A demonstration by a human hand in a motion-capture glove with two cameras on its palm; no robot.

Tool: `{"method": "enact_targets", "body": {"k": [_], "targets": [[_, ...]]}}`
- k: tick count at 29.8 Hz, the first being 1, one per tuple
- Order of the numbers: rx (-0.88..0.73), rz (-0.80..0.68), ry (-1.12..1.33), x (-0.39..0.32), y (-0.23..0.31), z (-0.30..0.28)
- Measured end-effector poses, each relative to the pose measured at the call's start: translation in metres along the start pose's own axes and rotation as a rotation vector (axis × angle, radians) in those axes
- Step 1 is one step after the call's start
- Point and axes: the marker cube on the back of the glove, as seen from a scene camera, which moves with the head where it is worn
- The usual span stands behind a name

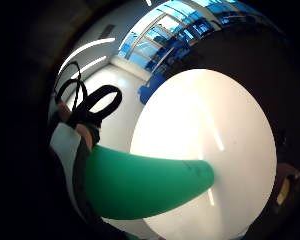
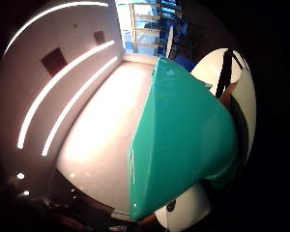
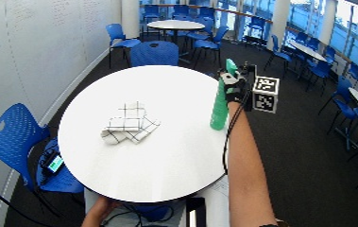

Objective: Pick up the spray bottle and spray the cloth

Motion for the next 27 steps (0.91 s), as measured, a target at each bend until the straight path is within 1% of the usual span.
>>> {"method": "enact_targets", "body": {"k": [4,7,17,27], "targets": [[0.068,-0.077,0.007,-0.01,0.0,0.003],[0.095,-0.1,0.013,-0.012,-0.002,0.001],[0.133,-0.121,0.008,-0.009,-0.002,-0.007],[0.124,-0.106,0.013,0.003,0.003,-0.005]]}}
